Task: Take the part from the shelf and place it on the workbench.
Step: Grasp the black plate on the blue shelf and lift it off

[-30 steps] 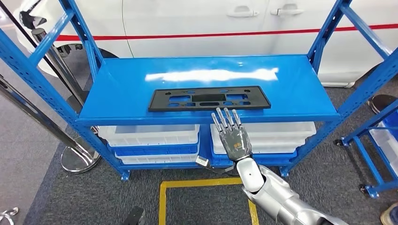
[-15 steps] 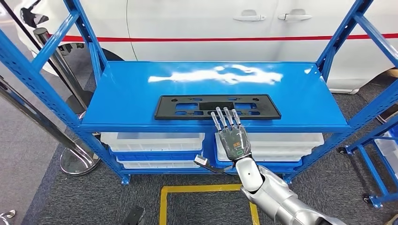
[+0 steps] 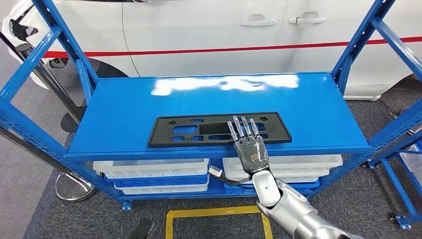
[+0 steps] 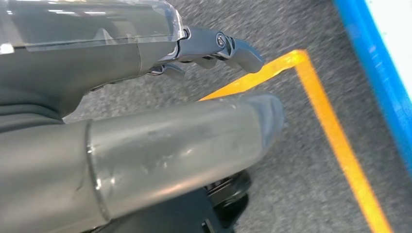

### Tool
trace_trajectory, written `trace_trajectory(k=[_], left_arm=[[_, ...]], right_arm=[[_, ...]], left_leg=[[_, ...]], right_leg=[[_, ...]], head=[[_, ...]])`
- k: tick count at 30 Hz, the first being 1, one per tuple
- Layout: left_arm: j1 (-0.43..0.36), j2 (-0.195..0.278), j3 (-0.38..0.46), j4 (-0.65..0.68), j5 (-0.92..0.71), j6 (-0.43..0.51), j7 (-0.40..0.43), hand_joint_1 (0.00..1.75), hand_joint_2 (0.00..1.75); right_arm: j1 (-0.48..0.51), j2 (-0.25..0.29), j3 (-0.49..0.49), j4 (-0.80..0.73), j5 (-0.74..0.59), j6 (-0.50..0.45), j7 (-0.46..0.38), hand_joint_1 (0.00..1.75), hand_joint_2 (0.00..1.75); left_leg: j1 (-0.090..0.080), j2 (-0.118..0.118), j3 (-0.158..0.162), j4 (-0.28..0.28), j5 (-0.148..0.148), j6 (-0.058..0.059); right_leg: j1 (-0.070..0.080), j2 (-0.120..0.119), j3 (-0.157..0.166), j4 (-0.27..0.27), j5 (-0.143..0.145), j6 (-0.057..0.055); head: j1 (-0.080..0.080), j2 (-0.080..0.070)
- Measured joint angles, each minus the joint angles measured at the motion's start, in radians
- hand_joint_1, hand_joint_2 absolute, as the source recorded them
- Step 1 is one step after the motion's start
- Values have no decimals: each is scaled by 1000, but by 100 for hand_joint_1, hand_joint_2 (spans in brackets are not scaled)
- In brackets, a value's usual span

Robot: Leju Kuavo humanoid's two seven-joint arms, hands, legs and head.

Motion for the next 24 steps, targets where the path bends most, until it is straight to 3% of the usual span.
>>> trace_trajectory(k=[1, 3, 6, 7, 9, 10, 11, 14, 20, 24], left_arm=[[0, 0, 2, 0, -1, 1, -2, 0, 0], [-1, 1, 5, 1, -2, 1, -6, 0, 0], [-3, -1, 8, 1, -5, 1, -11, 0, 0], [-4, -1, 8, 1, -6, 1, -13, 0, 0], [-5, -2, 8, 1, -10, 0, -15, 0, 0], [-5, -2, 9, 1, -13, -1, -15, 0, 0], [-4, -2, 9, 1, -15, -2, -15, 0, 0], [-2, -3, 9, 1, -16, -3, -15, 0, 0], [-2, -4, 9, 1, -16, -3, -15, 0, 0], [-2, -4, 9, 1, -16, -3, -15, 0, 0]], right_arm=[[12, -1, -5, -18, 0, 0, 11, 0, 175], [29, -3, -12, -52, 0, 0, 27, 0, 175], [46, -12, -19, -87, 0, 0, 39, 0, 175], [48, -15, -23, -94, 0, 0, 42, 0, 175], [46, -20, -34, -104, 0, 0, 46, 0, 175], [44, -22, -40, -107, 0, 0, 48, 0, 175], [43, -24, -44, -108, 0, 0, 49, 0, 175], [43, -29, -48, -112, 0, 0, 50, 0, 175], [43, -29, -49, -112, 0, 0, 50, 0, 175], [37, -33, -56, -121, 0, 0, 50, 0, 175]], left_leg=[[-4, 0, 11, -32, 9, 7], [-9, 0, 18, -52, -5, 17], [2, 2, 36, -80, -11, 28], [5, 3, 42, -86, -11, 31], [4, 7, 45, -88, -14, 36], [3, 9, 46, -87, -16, 37], [3, 10, 47, -85, -18, 38], [5, 5, 49, -79, -20, 36], [5, 4, 49, -77, -21, 35], [1, -1, 46, -65, -28, 24]], right_leg=[[1, 3, 2, 1, -6, 5], [0, 8, -3, -2, -10, 16], [-2, 4, -12, 19, -30, 30], [-3, 2, -34, 61, -50, 34], [-5, -2, -112, 192, -100, 40], [-7, -3, -148, 246, -111, 43], [-8, -5, -170, 270, -104, 45], [-10, -7, -157, 207, -32, 46], [-11, -7, -148, 185, -18, 45], [-10, -6, -90, 47, 41, 38]], head=[[0, 0], [0, 0], [1, 0], [2, 0], [2, 0], [2, 0], [2, 0], [3, 0], [2, 0], [2, 0]])
